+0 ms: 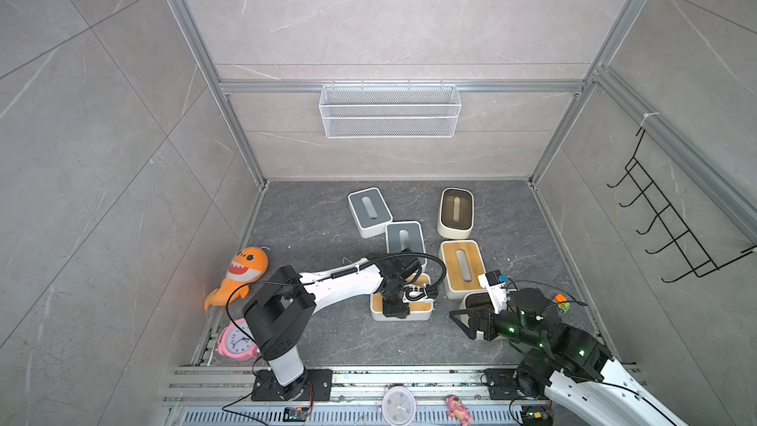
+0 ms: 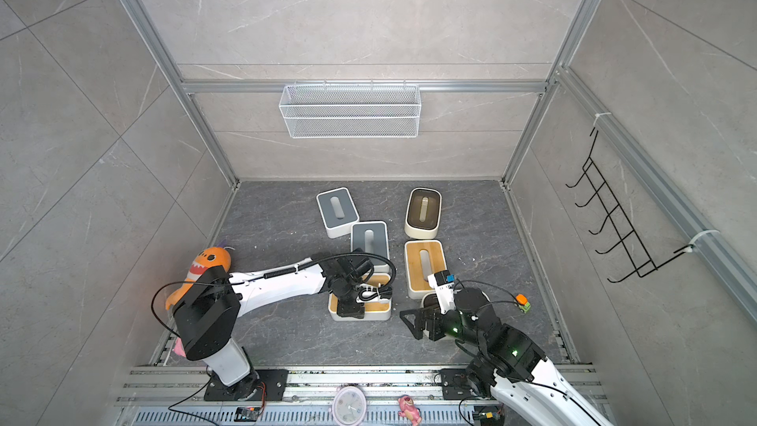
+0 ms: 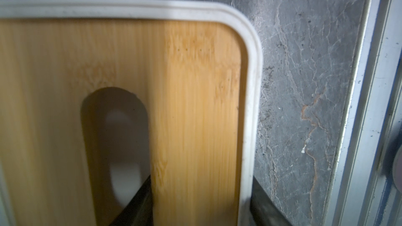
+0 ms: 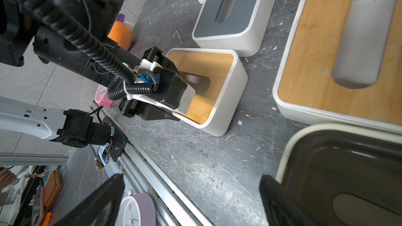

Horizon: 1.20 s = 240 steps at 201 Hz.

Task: Stack the tissue boxes
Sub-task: Place the tissue box at the center of the board.

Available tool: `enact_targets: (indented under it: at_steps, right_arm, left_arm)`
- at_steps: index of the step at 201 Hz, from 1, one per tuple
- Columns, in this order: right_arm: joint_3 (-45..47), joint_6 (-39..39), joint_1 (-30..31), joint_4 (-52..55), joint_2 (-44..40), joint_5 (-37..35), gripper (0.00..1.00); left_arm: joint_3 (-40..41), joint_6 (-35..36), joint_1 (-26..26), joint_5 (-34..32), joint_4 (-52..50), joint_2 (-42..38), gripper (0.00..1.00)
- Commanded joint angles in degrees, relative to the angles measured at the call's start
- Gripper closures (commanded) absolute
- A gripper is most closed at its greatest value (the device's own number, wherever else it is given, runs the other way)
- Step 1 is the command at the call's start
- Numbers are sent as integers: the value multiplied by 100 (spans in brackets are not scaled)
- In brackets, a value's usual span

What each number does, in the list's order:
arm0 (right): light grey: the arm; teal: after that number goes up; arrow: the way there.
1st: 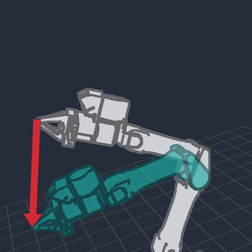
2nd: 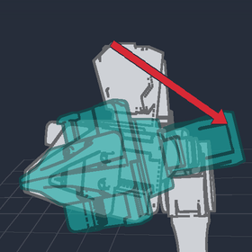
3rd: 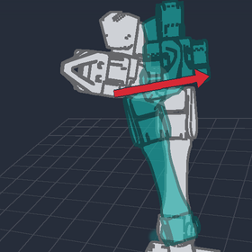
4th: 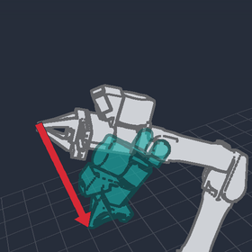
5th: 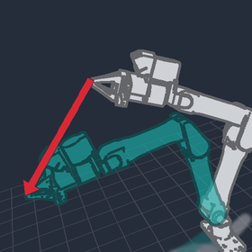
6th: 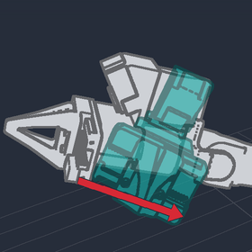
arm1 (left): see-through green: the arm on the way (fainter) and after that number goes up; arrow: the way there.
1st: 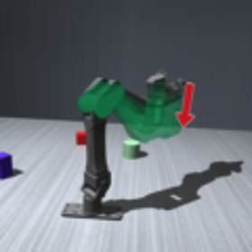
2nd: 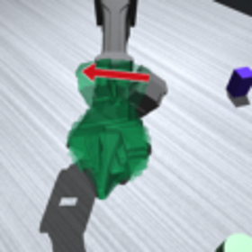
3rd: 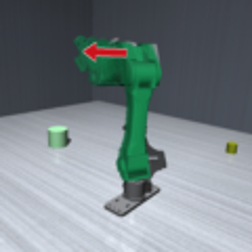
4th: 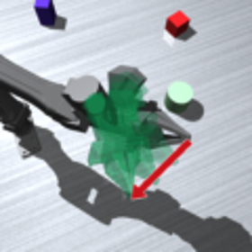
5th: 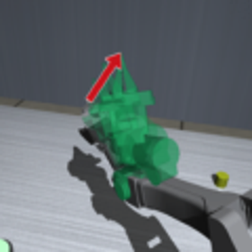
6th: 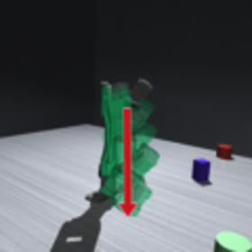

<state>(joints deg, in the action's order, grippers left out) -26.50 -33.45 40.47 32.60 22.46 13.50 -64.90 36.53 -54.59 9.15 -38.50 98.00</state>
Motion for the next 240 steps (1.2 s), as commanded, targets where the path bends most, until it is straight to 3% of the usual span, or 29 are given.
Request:
enact_targets:
  at_steps: [1,128,240]
  right_arm:
    - [16,77,-28,41,-22,-91,1]
    - [39,79,-30,27,-23,-100,0]
    - [11,135,-30,-64,159,-149,0]
  left_arm:
    - [-30,126,31,93,49,70,54]
    - [13,6,33,87,151,95,44]
    - [-73,-41,27,74,72,-187,43]
